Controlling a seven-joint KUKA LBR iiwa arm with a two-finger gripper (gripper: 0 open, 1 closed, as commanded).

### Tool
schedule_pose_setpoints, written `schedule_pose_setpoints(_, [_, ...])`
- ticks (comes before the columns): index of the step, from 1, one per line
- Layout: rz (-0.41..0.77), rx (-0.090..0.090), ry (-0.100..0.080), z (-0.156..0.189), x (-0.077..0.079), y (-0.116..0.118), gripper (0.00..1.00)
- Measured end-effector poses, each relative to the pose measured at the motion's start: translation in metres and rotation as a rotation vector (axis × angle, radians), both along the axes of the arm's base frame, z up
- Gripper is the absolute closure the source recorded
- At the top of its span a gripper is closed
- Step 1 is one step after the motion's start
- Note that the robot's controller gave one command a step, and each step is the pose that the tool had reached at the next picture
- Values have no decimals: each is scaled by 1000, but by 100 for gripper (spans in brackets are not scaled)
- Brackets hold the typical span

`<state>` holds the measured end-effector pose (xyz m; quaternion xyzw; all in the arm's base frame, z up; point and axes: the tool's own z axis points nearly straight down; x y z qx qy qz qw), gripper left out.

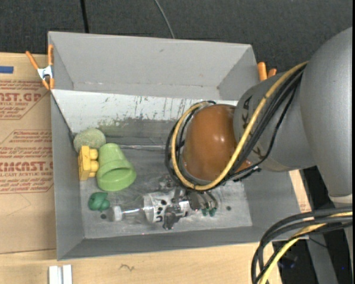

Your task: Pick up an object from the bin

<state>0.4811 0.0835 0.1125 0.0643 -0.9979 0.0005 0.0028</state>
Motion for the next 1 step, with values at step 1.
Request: schedule_pose_setpoints(1, [0,2,-8,13,2,0,100])
